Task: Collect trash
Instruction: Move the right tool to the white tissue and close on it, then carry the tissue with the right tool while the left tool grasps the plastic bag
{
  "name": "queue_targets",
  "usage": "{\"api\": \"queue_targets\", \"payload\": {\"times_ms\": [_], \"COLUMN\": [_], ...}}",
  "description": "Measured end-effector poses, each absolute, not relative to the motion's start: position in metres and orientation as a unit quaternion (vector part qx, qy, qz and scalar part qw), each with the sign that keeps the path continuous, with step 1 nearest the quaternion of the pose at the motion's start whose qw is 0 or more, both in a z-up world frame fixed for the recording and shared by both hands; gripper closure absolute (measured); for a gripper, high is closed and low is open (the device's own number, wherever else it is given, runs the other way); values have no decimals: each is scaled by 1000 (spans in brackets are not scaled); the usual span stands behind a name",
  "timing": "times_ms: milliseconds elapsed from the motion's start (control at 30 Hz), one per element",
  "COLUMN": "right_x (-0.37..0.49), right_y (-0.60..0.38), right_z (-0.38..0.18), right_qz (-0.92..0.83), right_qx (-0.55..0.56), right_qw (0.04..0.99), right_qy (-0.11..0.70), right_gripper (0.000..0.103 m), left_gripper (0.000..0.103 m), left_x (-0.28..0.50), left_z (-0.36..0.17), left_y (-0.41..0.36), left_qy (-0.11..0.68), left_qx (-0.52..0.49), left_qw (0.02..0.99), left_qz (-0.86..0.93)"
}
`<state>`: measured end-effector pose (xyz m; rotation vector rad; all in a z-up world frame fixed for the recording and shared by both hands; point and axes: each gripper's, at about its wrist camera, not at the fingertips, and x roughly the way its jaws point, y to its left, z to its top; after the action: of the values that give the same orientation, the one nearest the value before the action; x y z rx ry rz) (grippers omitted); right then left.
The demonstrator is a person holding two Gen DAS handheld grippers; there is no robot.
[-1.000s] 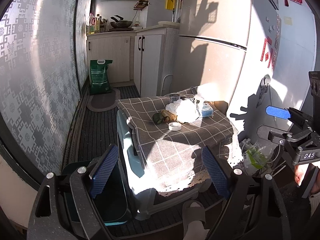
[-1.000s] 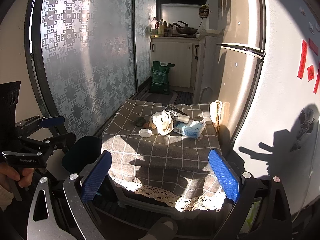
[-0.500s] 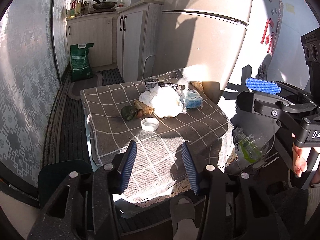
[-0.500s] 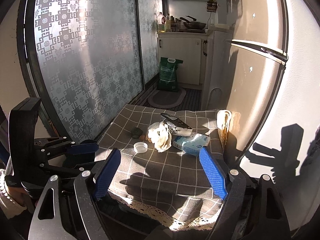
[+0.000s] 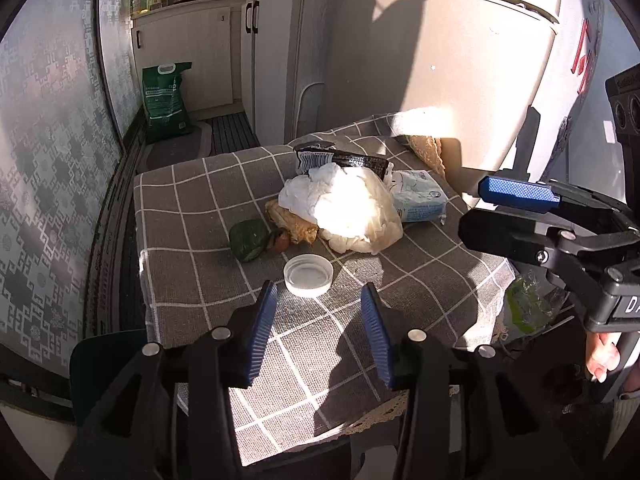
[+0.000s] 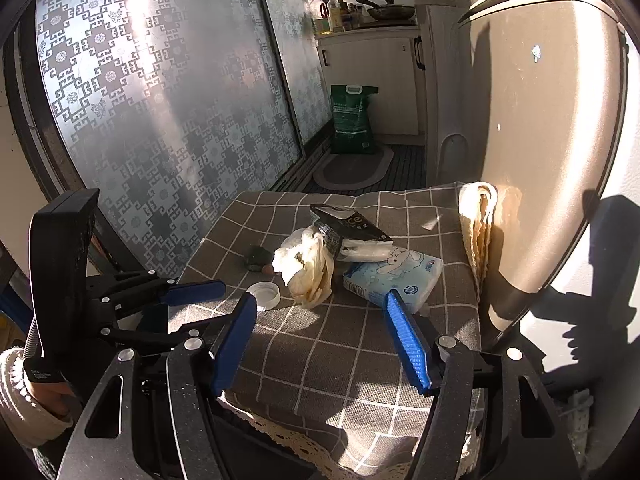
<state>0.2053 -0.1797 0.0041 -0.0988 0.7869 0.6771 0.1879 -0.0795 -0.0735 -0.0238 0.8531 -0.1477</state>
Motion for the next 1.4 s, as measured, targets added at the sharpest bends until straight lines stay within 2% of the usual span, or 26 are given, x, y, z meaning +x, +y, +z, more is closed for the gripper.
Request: {"api": "queue_targets", "payload": {"times_ms": [133, 367, 433, 467, 700, 733, 767, 833, 900, 1000, 1400], "right_x": [212, 219, 220, 221, 228, 228, 229, 233, 237, 236, 209], "right_y": [-183, -180, -174, -172, -150, -147, -143, -137, -132, -128, -128], "right_z": [1, -4, -7, -9, -19, -20, -21, -24, -28, -30, 20], "right_qz": [323, 334, 336, 339, 339, 337, 333, 322, 302, 293, 282], "right_qx": [-40, -38, -41, -41, -53, -56, -61, -66, -77, -85, -83], "right_qw": [866, 860, 858, 855, 850, 851, 852, 856, 858, 859, 887], "right_qy": [379, 383, 387, 389, 399, 399, 398, 400, 409, 412, 357], "right_gripper": [38, 52, 54, 54, 59, 62, 69, 74, 85, 91, 95], "left_gripper": [55, 55, 59, 70, 71, 71, 71, 71, 71, 71, 71], "left_x": [203, 215, 217, 218, 210, 208, 204, 198, 192, 181, 137], "left_z": [-81, -95, -96, -96, -89, -87, -84, -81, -77, -73, -37], "left_y": [-81, -81, -81, -80, -74, -73, -72, -70, -66, -57, -21], "left_qy": [428, 431, 429, 429, 421, 418, 414, 408, 404, 396, 348], "left_qx": [-5, 1, 0, -1, -11, -12, -13, -15, -20, -24, -42], "left_qw": [901, 900, 900, 900, 904, 905, 907, 909, 911, 914, 933], "left_qz": [-66, -69, -71, -71, -75, -77, -79, -83, -87, -88, -80]}}
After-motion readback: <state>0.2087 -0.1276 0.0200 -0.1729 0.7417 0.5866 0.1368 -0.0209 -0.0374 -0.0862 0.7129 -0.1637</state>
